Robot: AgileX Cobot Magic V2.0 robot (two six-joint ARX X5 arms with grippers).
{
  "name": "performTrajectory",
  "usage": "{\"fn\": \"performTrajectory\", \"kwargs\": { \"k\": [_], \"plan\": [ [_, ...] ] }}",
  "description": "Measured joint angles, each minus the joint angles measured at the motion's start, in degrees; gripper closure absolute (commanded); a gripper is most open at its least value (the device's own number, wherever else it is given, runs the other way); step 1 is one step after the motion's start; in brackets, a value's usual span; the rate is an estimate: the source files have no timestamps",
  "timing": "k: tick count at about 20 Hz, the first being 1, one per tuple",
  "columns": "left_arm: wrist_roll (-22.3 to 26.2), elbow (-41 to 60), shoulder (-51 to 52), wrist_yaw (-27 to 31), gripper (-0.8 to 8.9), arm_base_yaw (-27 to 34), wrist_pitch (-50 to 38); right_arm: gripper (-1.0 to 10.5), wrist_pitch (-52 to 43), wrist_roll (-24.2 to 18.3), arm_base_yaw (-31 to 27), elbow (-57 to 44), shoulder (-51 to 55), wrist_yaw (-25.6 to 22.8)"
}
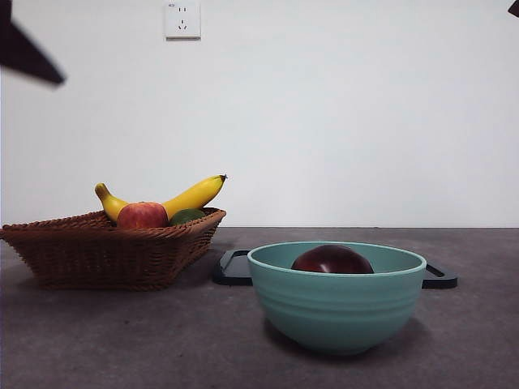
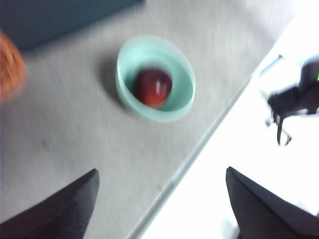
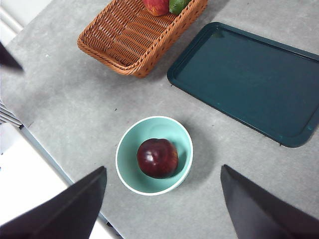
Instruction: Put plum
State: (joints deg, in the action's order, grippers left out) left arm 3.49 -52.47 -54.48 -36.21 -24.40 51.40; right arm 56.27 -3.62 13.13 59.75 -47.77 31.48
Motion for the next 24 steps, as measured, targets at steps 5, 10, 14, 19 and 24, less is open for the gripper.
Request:
{"fn": "performTrajectory", "kwargs": {
  "k": [5,10,14,19,24],
  "plan": [
    [0.02,0.68,0.07,0.0,4.09,-0.11,-0.15,5.8,1.4,0.0,0.0,0.02,-0.33,0.0],
    [0.02,0.68,0.07,0.0,4.09,-0.11,-0.15,5.8,2.45,0.02,0.61,-0.96,-2.69,0.0],
    [0.02,0.68,0.07,0.0,4.09,-0.11,-0.15,5.8,-2.82,1.36,3.15,-8.72,-5.86,-0.07],
    [0.02,0.68,0.07,0.0,4.09,-0.11,-0.15,5.8,-13.75,5.29,7.74,-14.25,-11.98,-4.83],
    [0.02,0.68,0.07,0.0,4.09,-0.11,-0.15,6.1,-21.44,6.62,11.98,-14.27,-21.35,-10.01]
  ]
}}
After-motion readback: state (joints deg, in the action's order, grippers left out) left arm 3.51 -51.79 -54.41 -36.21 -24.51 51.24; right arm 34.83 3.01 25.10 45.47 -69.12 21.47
